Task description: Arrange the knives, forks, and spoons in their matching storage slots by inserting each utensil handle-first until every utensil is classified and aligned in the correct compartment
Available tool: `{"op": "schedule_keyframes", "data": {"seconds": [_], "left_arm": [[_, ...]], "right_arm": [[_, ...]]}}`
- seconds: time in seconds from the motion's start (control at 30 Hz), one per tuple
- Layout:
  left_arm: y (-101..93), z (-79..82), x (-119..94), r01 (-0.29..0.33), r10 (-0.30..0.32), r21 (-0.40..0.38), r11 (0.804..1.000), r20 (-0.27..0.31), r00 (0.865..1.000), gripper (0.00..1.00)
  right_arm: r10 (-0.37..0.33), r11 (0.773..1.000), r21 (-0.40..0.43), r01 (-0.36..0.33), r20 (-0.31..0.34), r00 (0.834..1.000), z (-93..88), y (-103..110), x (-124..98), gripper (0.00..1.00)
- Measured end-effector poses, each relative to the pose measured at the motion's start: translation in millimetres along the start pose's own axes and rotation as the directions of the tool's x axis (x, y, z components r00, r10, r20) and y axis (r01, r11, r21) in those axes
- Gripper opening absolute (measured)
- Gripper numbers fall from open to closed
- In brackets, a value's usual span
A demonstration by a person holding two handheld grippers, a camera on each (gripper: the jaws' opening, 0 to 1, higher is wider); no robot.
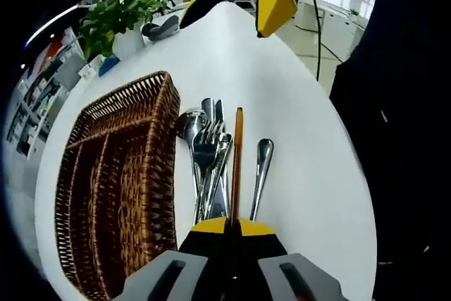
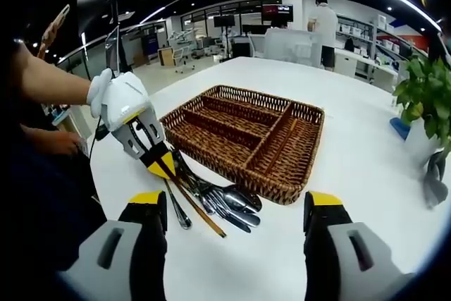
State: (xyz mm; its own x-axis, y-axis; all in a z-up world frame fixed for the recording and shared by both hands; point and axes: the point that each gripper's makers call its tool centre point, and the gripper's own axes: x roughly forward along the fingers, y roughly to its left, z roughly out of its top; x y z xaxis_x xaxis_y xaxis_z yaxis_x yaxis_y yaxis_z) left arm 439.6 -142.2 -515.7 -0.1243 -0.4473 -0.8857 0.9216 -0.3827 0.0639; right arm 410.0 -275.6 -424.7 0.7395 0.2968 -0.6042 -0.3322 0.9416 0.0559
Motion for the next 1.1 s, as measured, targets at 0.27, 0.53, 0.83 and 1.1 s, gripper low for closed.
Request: {"op": "schedule_keyframes", "data": {"seconds": [0.27,0.53,0.83,1.1], "left_arm": [[-2.4,13.5,-9.9,0.006,-0.002,-0.051,0.999,0.059,0.998,0.02],[0.9,24.5,-26.5,-0.009,0.03,-0.156,0.988,0.13,0.991,0.0],[3.7,18.0,-13.8,-0.023,0.031,-0.098,0.995,0.079,0.996,0.0],[16.3,20.1,-6.4,-0.031,0.034,-0.048,0.998,0.056,0.998,0.01]], "right_arm": [[0.001,1.0,-0.007,-0.001,0.002,1.0,2.2,1.2,-0.1,0.81],[-0.003,1.0,-0.012,0.004,0.027,1.0,11.4,-0.3,-1.2,0.79],[-0.009,1.0,0.006,0.009,0.009,1.0,1.8,-4.9,-4.2,0.78],[-0.037,0.999,0.033,0.036,0.016,0.999,-2.5,-10.6,-11.3,0.78]]}}
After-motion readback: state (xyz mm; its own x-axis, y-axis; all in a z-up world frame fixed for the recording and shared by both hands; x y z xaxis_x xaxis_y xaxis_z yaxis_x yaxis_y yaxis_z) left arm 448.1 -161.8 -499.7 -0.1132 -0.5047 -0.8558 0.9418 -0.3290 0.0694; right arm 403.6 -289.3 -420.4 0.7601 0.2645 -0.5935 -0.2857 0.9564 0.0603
